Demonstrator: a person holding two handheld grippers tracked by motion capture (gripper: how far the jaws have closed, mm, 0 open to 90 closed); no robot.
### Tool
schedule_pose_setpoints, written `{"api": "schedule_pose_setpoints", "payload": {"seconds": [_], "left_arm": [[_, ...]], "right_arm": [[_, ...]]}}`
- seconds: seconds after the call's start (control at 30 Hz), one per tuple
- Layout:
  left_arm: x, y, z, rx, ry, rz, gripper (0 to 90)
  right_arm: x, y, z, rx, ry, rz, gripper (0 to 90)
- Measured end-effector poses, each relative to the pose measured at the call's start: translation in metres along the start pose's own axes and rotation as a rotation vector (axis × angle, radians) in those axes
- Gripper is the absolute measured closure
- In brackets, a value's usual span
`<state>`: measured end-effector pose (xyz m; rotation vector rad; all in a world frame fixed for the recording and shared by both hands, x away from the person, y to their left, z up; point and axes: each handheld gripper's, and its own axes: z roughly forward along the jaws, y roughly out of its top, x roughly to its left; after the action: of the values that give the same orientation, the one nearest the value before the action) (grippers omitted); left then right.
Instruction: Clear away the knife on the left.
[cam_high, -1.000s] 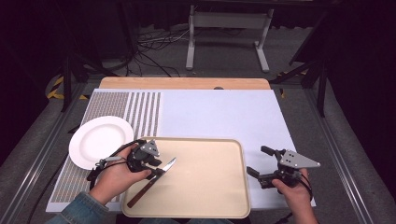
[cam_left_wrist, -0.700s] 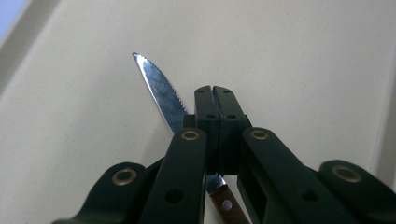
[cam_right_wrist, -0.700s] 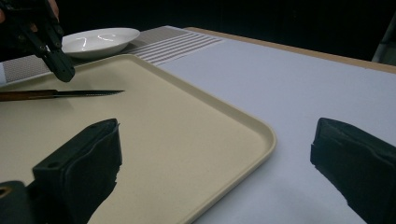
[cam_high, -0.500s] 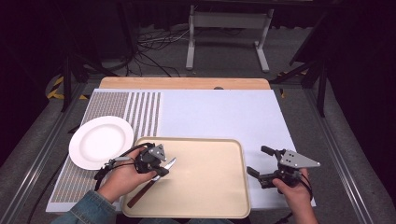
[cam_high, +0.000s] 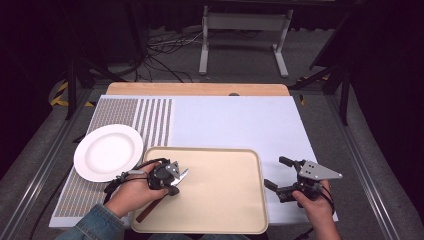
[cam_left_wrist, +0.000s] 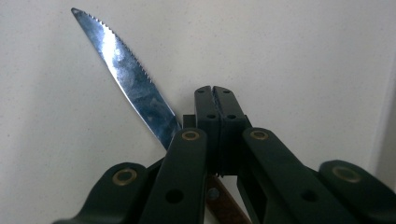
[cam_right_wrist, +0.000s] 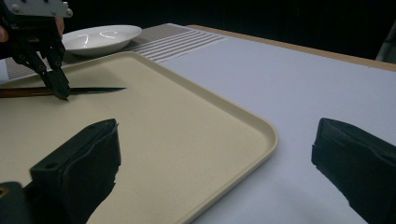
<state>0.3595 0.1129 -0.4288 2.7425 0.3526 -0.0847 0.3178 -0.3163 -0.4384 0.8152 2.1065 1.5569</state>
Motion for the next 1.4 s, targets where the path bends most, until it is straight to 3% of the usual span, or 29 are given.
{"api": "schedule_pose_setpoints", "payload": {"seconds": [0.53, 1.4], "left_arm": [[0.005, -0.008, -0.005, 0.011, 0.042, -0.020, 90.0], [0.012, -0.032, -0.013, -0.008, 0.058, -0.075, 90.0]], "right_arm": [[0.000, 0.000, 0.000, 0.009, 0.004, -0.008, 1.7], [0.001, -0.001, 0.002, 0.017, 0.008, -0.013, 1.7]]}}
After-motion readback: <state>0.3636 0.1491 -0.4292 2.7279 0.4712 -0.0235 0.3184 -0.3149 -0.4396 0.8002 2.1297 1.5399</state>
